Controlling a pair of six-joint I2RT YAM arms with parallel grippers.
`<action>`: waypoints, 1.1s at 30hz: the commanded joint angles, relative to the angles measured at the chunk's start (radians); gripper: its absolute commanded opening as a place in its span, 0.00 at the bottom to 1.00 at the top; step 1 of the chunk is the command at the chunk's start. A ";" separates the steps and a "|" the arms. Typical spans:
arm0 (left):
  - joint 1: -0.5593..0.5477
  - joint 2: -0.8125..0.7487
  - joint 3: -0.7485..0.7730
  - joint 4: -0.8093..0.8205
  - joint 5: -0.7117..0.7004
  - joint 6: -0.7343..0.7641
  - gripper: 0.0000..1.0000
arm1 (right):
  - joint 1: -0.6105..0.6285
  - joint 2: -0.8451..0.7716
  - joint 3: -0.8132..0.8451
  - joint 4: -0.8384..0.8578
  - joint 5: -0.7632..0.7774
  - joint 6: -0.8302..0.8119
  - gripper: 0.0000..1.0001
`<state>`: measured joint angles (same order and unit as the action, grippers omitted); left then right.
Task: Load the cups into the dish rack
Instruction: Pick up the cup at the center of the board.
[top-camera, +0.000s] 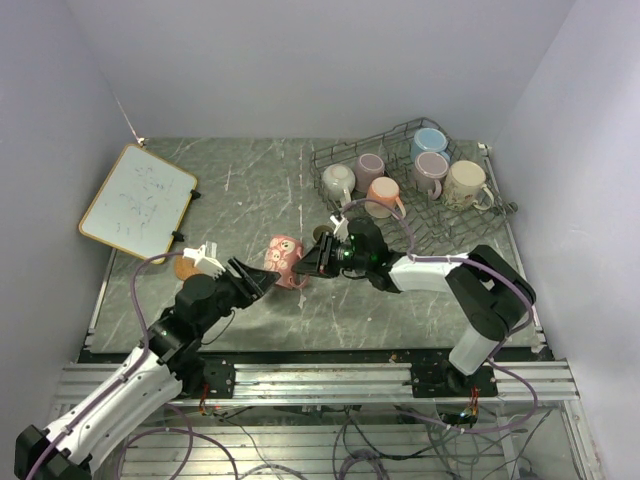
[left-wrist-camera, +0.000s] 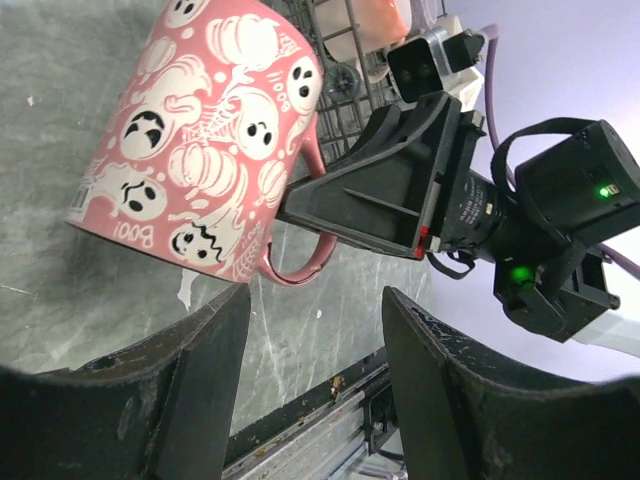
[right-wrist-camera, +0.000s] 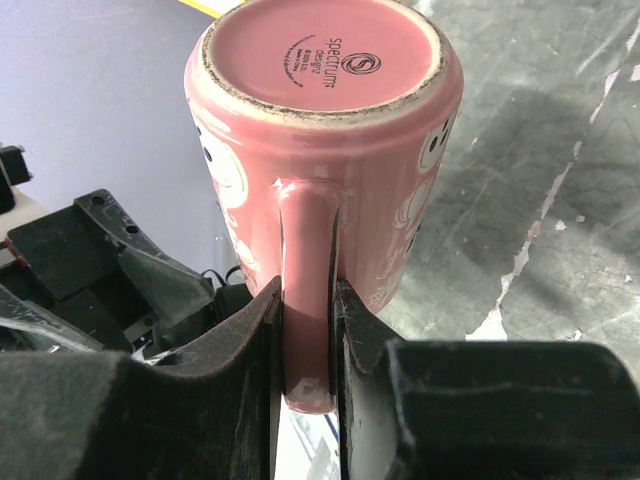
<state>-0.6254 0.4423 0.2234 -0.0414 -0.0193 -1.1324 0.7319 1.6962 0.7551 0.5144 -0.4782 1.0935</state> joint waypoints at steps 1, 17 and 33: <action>-0.005 0.013 0.114 -0.116 0.045 0.109 0.65 | -0.006 -0.072 0.014 0.149 -0.066 0.000 0.00; -0.005 0.098 0.518 -0.285 -0.011 0.354 0.66 | -0.119 -0.169 0.028 0.240 -0.201 0.020 0.00; -0.005 0.164 0.478 -0.106 0.012 0.358 0.78 | -0.390 -0.231 -0.022 0.392 -0.304 0.040 0.00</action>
<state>-0.6254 0.5968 0.7067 -0.2268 -0.0177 -0.7975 0.3969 1.5043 0.7425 0.7132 -0.7307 1.1099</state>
